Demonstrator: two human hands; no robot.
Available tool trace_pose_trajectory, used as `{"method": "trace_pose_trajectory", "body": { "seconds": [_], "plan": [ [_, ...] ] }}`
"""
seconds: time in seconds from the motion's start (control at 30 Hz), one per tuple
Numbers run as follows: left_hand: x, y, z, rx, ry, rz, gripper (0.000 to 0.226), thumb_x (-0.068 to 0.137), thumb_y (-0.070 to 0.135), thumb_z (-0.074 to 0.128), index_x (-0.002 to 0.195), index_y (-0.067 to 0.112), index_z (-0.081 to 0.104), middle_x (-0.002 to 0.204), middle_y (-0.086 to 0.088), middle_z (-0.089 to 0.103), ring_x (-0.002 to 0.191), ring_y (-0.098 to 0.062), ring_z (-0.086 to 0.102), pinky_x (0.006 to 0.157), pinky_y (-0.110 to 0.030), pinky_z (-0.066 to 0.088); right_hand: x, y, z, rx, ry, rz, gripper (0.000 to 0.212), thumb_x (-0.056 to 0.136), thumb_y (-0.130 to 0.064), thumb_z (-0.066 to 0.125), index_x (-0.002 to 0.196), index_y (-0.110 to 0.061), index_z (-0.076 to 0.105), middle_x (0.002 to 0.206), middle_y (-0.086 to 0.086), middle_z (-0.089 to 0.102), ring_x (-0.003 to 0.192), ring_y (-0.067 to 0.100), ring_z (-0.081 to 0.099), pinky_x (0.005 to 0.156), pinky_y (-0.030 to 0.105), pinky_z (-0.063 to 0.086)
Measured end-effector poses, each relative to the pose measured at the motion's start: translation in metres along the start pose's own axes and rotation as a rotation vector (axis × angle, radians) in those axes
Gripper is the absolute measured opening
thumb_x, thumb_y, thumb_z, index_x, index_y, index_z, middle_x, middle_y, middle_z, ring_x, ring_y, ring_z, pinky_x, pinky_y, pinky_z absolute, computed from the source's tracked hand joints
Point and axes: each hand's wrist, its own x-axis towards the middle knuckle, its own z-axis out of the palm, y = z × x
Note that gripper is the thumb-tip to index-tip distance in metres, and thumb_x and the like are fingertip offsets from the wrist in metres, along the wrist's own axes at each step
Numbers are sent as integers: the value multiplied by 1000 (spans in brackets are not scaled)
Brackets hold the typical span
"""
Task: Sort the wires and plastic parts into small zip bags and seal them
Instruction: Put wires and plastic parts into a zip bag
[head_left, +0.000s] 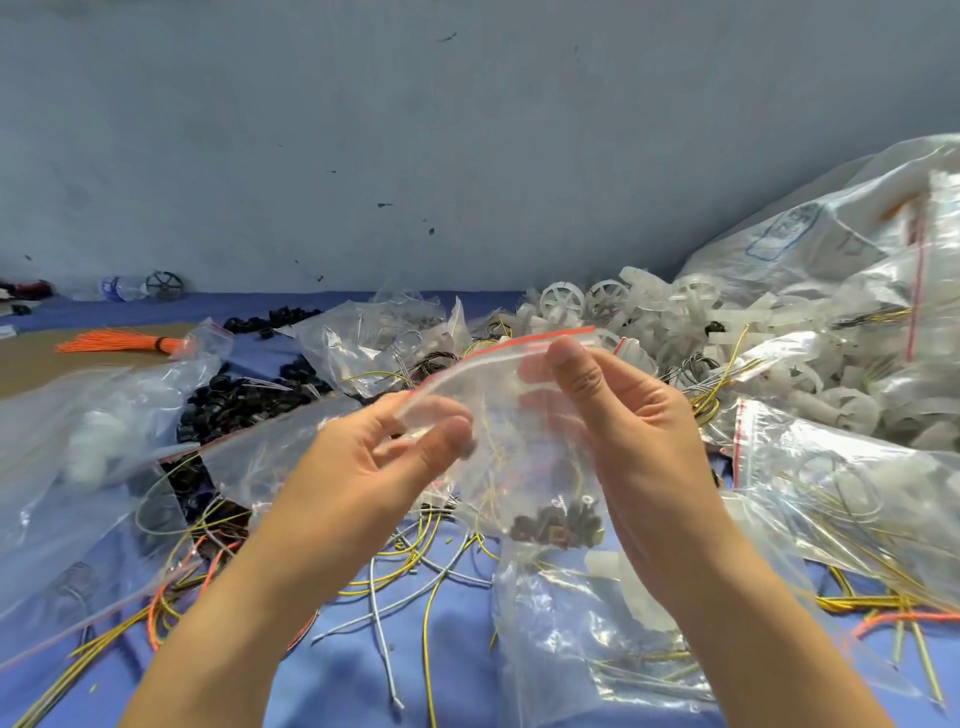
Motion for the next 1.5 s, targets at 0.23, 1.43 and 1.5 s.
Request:
{"method": "trace_pose_trajectory", "body": {
  "seconds": [0.23, 1.43, 1.5],
  "plan": [
    [3, -6, 3, 43, 152, 50, 38, 85, 57, 61, 83, 20, 72, 79, 8, 72, 77, -4, 66, 80, -23, 47, 0, 1, 4, -4, 20, -17, 26, 88, -43, 61, 87, -22, 77, 88, -2, 74, 83, 20, 68, 82, 43, 51],
    [2, -24, 25, 123, 246, 171, 10, 89, 36, 67, 87, 28, 64, 68, 1, 66, 54, -8, 50, 53, -17, 39, 2, 0, -2, 11, 76, -37, 20, 92, -34, 62, 92, -22, 78, 81, -8, 70, 74, 10, 61, 69, 15, 48],
    [3, -24, 26, 50, 226, 133, 8, 89, 39, 62, 91, 31, 63, 72, 3, 69, 55, -4, 50, 55, -13, 39, 1, 0, 0, 7, 67, -32, 22, 91, -36, 62, 92, -22, 78, 81, -8, 69, 74, 12, 62, 70, 16, 48]
  ]
}}
